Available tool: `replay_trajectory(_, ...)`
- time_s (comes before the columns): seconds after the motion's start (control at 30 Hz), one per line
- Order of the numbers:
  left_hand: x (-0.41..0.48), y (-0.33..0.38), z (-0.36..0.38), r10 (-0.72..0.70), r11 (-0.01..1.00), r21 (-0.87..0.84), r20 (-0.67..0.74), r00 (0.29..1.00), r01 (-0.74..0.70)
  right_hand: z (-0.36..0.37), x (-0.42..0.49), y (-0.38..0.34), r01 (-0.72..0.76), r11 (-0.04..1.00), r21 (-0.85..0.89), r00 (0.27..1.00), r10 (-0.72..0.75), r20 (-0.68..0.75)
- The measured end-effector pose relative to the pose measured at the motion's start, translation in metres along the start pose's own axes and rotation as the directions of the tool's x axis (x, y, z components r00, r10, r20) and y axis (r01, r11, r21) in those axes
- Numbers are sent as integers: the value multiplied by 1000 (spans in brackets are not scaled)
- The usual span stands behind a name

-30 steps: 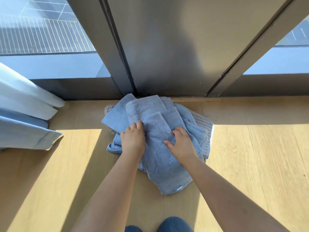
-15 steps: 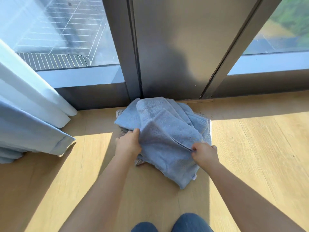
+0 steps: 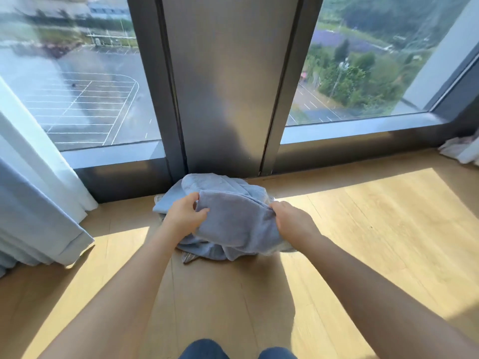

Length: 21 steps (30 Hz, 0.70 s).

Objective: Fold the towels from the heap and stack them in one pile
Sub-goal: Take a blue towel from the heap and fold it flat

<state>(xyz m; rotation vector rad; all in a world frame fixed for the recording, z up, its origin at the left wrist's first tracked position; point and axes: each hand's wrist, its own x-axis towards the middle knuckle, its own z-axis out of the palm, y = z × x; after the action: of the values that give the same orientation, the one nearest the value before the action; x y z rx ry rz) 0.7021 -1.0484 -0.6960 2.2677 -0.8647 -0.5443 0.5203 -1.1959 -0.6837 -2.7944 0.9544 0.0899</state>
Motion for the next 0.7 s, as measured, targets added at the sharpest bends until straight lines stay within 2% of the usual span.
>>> replay_trajectory(0.13, -24, 30, -27, 51, 998, 43, -86, 995, -47, -46, -21, 5, 51, 992, -117, 998, -54, -25)
replay_trajectory(0.23, -42, 47, -45, 94, 992, 94, -167, 981, -79, -79, -34, 0, 181, 961, -208, 983, -183, 8)
replay_trajectory(0.33, -67, 57, -65, 155, 957, 274, -188, 970, -99, -96, -44, -5, 322, 849, -420, 939, -344, 24)
replay_trajectory(0.4, -82, 59, -78, 220, 899, 421, -190, 957, -123, -98, -48, -6, 381, 770, -512, 875, -480, -70)
replay_trajectory(0.5, -97, 57, -95, 285, 817, 557, -166, 944, -149, -97, -55, -7, 472, 697, -540, 704, -667, -245)
replay_trajectory(0.6, -107, 52, -111, 316, 749, 644, -143, 938, -154, -91, -68, -18, 509, 712, -483, 656, -684, -318)
replay_trajectory(0.7, -114, 42, -125, 303, 611, 784, -99, 948, -114, -88, -83, -37, 573, 742, -348, 636, -670, -382)
